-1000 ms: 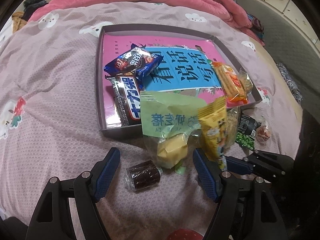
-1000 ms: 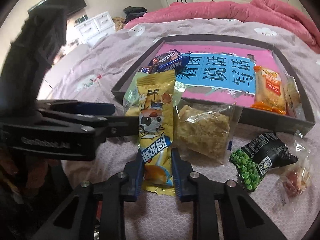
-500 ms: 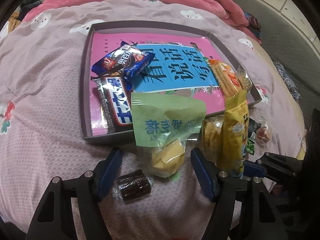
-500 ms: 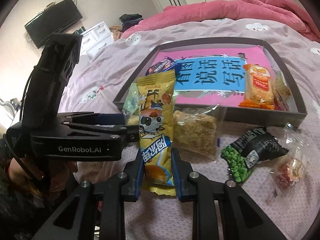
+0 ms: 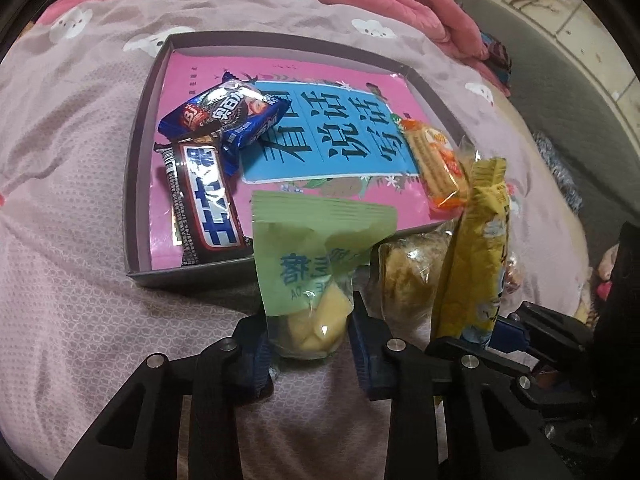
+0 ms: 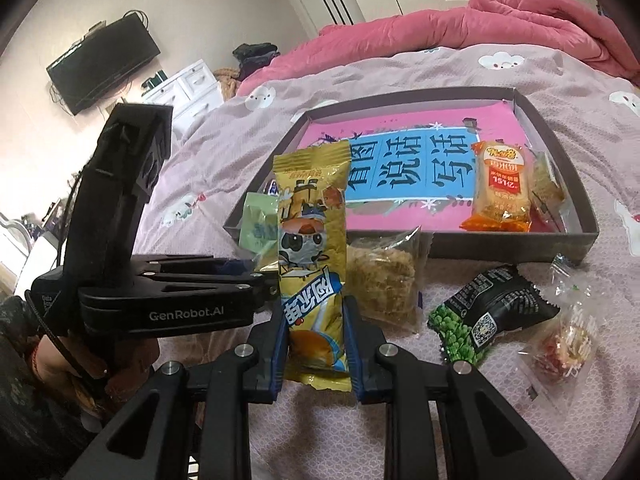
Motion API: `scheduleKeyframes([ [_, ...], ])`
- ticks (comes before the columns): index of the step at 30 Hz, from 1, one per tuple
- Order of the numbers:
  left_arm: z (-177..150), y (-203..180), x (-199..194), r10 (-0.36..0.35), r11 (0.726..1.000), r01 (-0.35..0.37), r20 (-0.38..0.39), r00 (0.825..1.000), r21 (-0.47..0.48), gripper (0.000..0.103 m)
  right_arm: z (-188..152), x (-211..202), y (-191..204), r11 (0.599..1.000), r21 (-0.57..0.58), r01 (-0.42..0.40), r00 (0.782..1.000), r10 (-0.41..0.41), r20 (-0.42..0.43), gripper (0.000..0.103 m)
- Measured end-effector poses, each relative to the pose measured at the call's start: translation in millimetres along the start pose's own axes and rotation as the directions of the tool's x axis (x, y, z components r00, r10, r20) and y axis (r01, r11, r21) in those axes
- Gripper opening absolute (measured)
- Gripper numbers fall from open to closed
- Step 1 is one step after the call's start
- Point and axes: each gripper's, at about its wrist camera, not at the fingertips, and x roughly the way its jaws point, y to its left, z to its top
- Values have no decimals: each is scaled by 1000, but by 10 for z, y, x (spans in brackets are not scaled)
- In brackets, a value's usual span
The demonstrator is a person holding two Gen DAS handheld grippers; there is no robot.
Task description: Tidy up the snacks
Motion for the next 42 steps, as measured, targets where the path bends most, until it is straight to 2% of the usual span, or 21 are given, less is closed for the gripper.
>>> scheduleKeyframes([
  [8, -19, 1, -196, -22, 1000, 22, 44, 999, -1, 34, 40, -81, 28, 1000, -8, -10, 999, 10, 38, 26],
  [16, 19, 160, -396, -18, 998, 24, 101, 995, -60, 34, 84, -109, 25, 1000, -2, -10, 998, 10, 59, 26],
  [21, 4, 168, -557, -11, 998, 19, 145, 989, -53, 34, 117, -143, 20, 1000, -4, -6, 997, 7, 78, 26],
  [42, -9, 92, -833, 5, 999, 5, 236, 972, -38, 34, 283, -392, 0, 999, -13, 42, 983, -39, 179, 26],
])
